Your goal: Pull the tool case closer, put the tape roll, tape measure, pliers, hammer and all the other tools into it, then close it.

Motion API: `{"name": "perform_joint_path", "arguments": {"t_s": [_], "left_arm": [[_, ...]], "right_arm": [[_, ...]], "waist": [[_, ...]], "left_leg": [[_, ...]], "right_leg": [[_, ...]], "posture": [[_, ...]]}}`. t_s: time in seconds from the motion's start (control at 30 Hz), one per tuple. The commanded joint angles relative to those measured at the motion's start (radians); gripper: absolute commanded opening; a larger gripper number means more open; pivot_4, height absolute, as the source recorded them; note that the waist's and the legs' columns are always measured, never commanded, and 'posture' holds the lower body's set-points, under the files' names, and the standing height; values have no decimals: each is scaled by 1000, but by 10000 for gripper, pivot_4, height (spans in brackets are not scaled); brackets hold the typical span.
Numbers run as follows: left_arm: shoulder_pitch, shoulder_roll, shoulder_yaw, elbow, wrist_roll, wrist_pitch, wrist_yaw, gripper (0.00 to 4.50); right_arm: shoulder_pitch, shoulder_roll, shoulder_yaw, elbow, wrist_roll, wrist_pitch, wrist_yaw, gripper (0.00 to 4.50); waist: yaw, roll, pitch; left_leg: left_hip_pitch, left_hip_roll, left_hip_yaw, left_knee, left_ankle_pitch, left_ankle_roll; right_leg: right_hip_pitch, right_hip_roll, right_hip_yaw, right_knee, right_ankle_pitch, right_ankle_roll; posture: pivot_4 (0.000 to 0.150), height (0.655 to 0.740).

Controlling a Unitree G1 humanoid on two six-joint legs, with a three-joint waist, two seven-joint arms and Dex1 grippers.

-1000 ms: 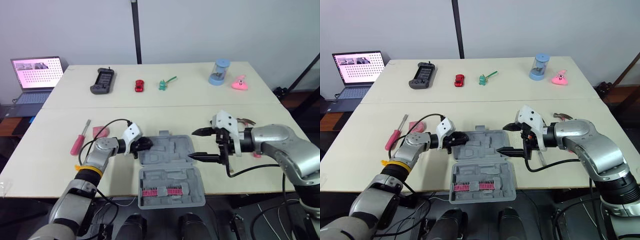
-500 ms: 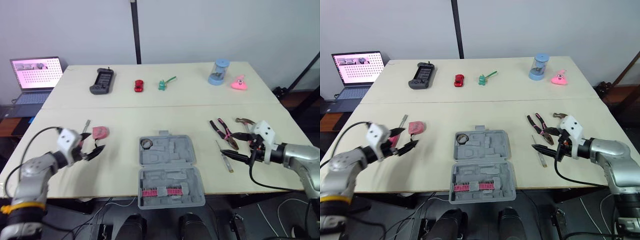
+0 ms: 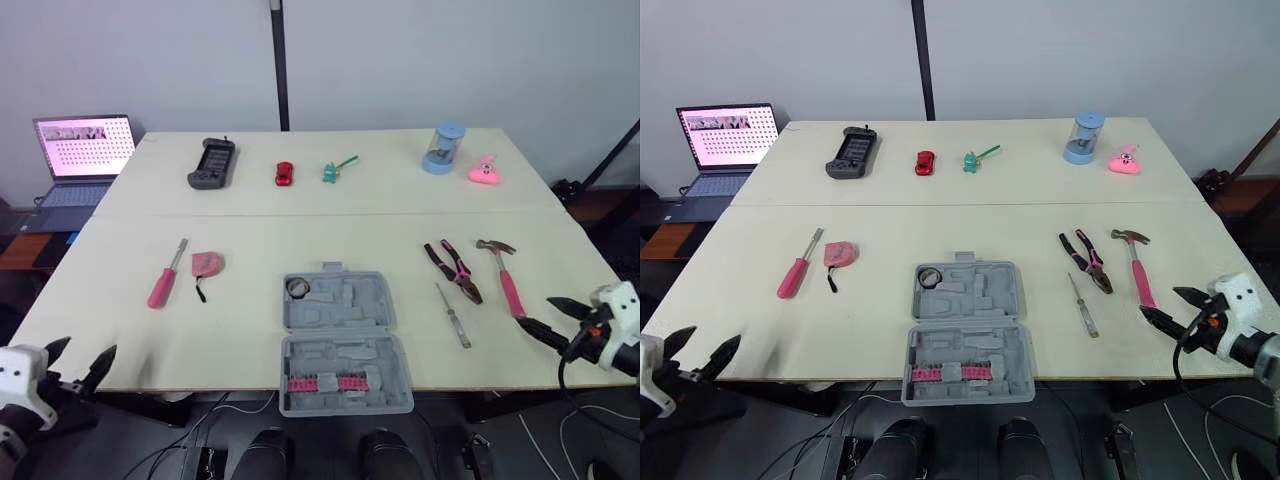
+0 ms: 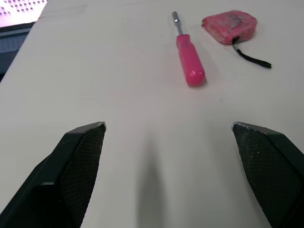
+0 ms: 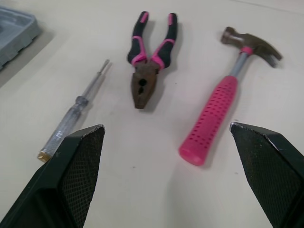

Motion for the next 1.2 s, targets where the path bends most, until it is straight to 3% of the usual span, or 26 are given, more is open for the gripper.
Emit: {"name": "perform_joint_path", "arguments": {"t_s": [0.03,0.2,0.37,0.57,0.77,0.87,1.2], "left_arm": [[-2,26,25,1,-19,-27,-9,44649],[-26,26,-17,-48,-17,4,-3,44649],[17,-16,-37,-189,-45,72,36,44649],[35,-135,-142,-426,-58,225,183,44649],[25,-223,-229,-604,-19,328,354,44649],[-6,-258,-297,-628,15,372,416,44649],[-267,-360,-433,-436,208,372,649,44649]], "right_arm": [[-8,-18,-32,-22,13,-13,7,45000],[-26,-6,3,-187,43,62,-1,45000],[-92,-65,94,-441,139,290,69,45000],[-324,-127,306,-666,244,538,175,45000],[-671,-59,508,-662,225,660,222,45000],[-777,-29,609,-637,129,650,206,45000],[-852,49,662,-597,66,597,227,45000]], "waist": [[0,0,0],[1,0,0],[-13,1,0],[-14,1,0],[-8,0,1],[-7,0,1],[10,-1,1]], "left_leg": [[0,0,0,0,0,0],[0,0,0,0,0,0],[0,0,-1,0,0,0],[-1,1,-1,0,-1,1],[-2,1,-1,0,-1,1],[-3,0,-1,-1,-1,1],[-4,-2,-1,0,0,0]], "right_leg": [[0,0,0,0,0,0],[0,0,0,0,0,0],[-1,0,1,0,1,2],[-1,-1,1,-1,1,2],[-2,0,0,-2,1,2],[-3,0,0,-2,1,2],[-4,0,-1,-1,2,3]], "posture": [[1500,6753],[1500,6753],[1500,6753],[1500,6753],[1500,6753],[1500,6753],[1500,6753]]}}
